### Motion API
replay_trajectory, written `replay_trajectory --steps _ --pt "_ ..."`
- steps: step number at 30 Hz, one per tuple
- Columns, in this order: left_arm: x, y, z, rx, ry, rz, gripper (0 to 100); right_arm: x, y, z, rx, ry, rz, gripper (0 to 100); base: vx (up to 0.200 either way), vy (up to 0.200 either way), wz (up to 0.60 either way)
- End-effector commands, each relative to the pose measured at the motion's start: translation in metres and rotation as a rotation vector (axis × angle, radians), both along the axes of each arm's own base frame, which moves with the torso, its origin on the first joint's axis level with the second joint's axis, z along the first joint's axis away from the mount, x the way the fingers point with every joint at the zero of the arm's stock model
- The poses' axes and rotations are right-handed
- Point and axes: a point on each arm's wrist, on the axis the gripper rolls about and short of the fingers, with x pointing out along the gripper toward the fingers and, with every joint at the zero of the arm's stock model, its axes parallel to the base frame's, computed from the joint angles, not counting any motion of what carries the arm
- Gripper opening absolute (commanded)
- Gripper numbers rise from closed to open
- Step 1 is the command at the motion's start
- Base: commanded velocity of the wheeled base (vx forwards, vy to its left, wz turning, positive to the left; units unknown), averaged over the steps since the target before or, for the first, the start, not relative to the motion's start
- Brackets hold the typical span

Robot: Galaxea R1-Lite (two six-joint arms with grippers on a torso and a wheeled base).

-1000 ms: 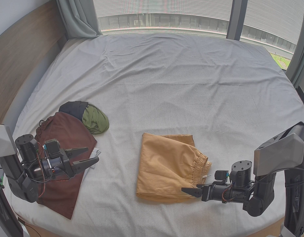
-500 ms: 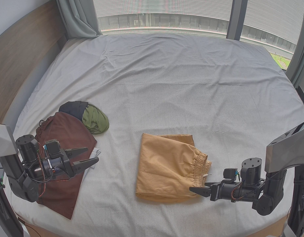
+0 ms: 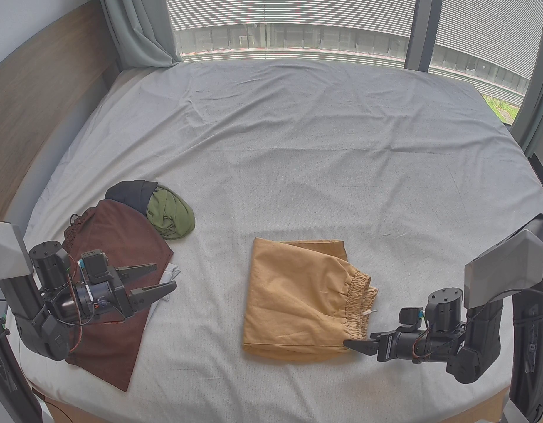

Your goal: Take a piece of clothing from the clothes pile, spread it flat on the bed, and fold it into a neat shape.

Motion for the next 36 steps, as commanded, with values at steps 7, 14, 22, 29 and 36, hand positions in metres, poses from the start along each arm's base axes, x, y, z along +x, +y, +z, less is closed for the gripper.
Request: replay_trajectory --steps 7,14,22,29,36 --pt "0.0 0.001 -0.002 -0.001 0.006 0.002 100 0.014 0.008 -0.028 0.035 0.074 -0.033 100 0.0 0.0 0.0" --pt "0.003 0.002 0.001 0.0 -0.009 0.007 100 0.027 0.025 -0.019 0.162 0.097 -0.076 100 0.0 0.0 0.0" --pt "0.002 0.003 0.0 0.0 -0.006 0.01 100 0.026 0.042 -0.011 0.218 0.106 -0.059 100 0.0 0.0 0.0" --pt "0.002 0.003 0.0 0.0 -0.006 0.011 100 0.025 0.043 -0.01 0.219 0.103 -0.057 100 0.0 0.0 0.0" --pt "0.002 0.003 0.0 -0.001 -0.003 0.008 100 0.025 0.043 -0.01 0.219 0.103 -0.056 0 0.0 0.0 0.0"
